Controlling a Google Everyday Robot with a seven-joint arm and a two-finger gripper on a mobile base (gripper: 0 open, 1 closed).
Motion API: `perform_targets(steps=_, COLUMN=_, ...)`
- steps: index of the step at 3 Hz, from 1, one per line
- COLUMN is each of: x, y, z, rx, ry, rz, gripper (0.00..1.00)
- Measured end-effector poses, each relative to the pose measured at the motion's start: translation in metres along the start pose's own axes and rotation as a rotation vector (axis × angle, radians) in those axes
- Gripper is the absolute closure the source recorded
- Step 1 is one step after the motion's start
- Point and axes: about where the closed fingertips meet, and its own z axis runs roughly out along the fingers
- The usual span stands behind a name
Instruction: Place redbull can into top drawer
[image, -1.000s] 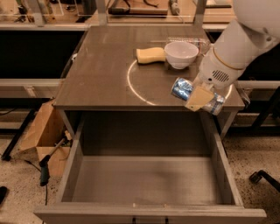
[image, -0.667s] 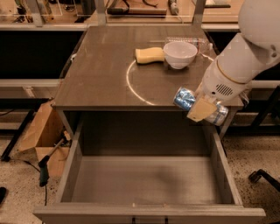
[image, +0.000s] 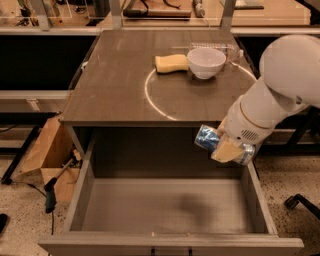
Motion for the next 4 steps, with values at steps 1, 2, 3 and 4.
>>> perform_targets(steps=1, x=0.003, y=0.009, z=0.028, rx=-0.019, ry=0.016, rz=-0.027, gripper=1.00)
perform_targets(steps=2, x=0.007, y=0.016, z=0.056, rx=-0.041, ry=0.034, rz=-0.040, gripper=1.00)
perform_targets(steps=3, x=0.009, y=0.020, z=0.077, rx=-0.055, ry=0.048, rz=-0.041, gripper=1.00)
perform_targets(steps=4, x=0.012, y=0.022, z=0.093, rx=-0.070, ry=0.060, rz=-0.039, gripper=1.00)
